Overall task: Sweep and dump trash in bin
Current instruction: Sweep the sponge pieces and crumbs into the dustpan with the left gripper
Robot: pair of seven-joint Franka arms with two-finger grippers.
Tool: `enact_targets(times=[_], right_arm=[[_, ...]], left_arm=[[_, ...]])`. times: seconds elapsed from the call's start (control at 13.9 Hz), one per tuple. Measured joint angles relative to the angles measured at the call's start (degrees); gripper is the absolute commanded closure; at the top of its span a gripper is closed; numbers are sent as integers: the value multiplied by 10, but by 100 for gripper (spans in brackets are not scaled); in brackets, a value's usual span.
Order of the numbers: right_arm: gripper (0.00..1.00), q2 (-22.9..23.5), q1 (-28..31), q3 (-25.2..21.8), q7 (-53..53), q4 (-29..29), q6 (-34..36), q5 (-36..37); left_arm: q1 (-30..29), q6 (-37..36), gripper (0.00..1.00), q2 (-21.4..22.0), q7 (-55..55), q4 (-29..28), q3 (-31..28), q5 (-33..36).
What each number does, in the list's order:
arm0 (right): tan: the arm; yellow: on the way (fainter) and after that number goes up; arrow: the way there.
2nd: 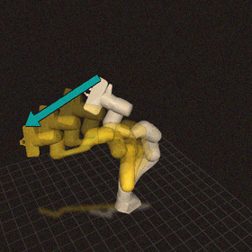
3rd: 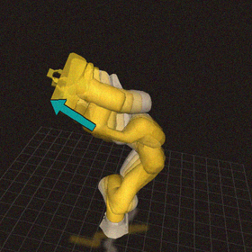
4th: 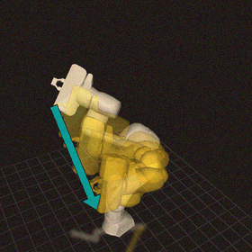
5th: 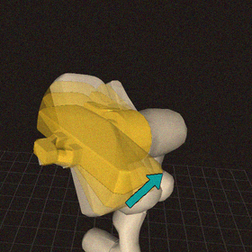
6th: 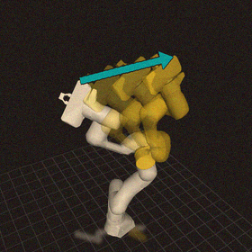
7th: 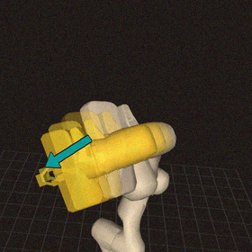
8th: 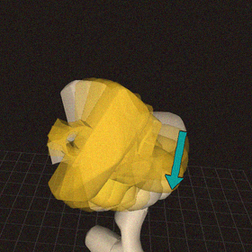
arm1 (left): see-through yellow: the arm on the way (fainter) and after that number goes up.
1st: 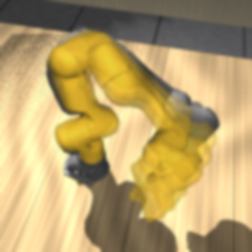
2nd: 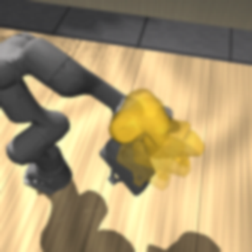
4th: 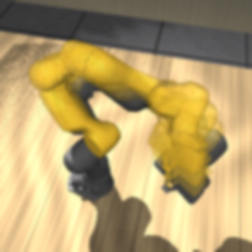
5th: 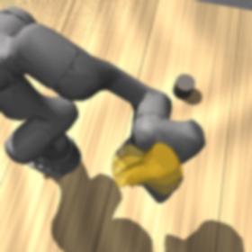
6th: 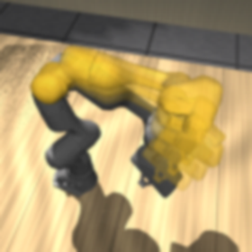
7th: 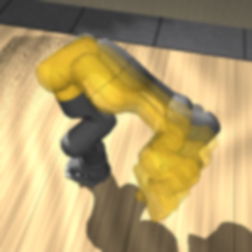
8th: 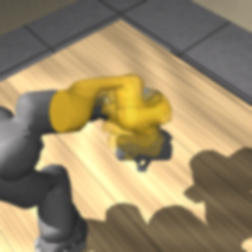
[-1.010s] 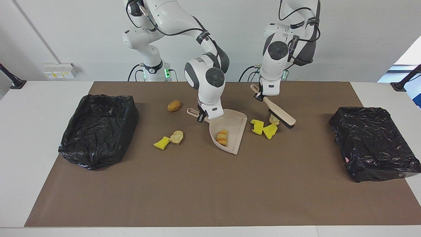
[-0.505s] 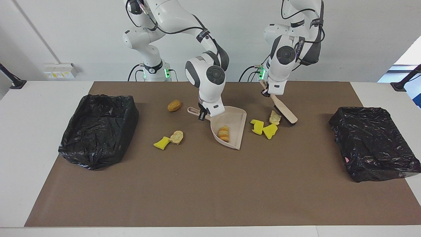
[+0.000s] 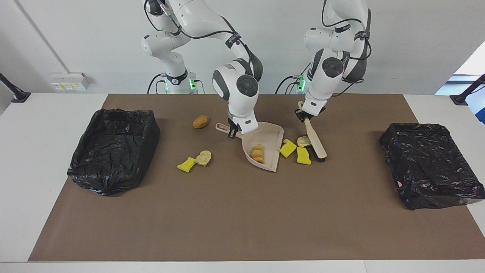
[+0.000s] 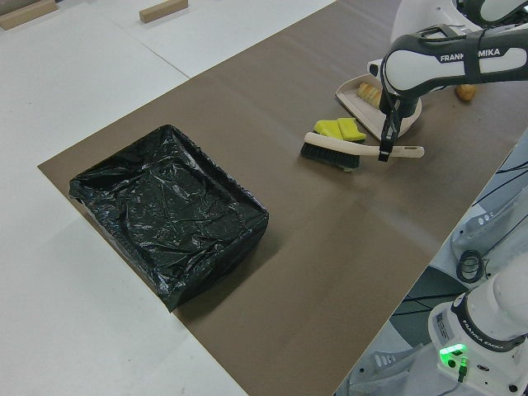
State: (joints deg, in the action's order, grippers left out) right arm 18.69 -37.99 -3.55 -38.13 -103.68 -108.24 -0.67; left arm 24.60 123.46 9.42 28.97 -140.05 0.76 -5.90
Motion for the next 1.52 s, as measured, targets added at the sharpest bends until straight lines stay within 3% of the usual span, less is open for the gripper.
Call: enact_targets(times=[0.29,0.58,0.79,1.15,1.52], right_arm=[[100,0,0,0,0,-1,0,0],[100,-1,0,0,0,-1,0,0],[100,-1,0,0,0,-1,0,0],[100,-1,0,0,0,-1,0,0],[100,-1,1,0,0,-1,0,0]], left_arm=[[88,61,100,-25,-34,15,7,-27],[156,64,100,-32,-69,35,10,-31],[149,64,100,-35,-76,45,-1,-31],[65,60,100,-40,-92,50,-11,-31],[28,23,100,-39,-92,69,-13,-26]])
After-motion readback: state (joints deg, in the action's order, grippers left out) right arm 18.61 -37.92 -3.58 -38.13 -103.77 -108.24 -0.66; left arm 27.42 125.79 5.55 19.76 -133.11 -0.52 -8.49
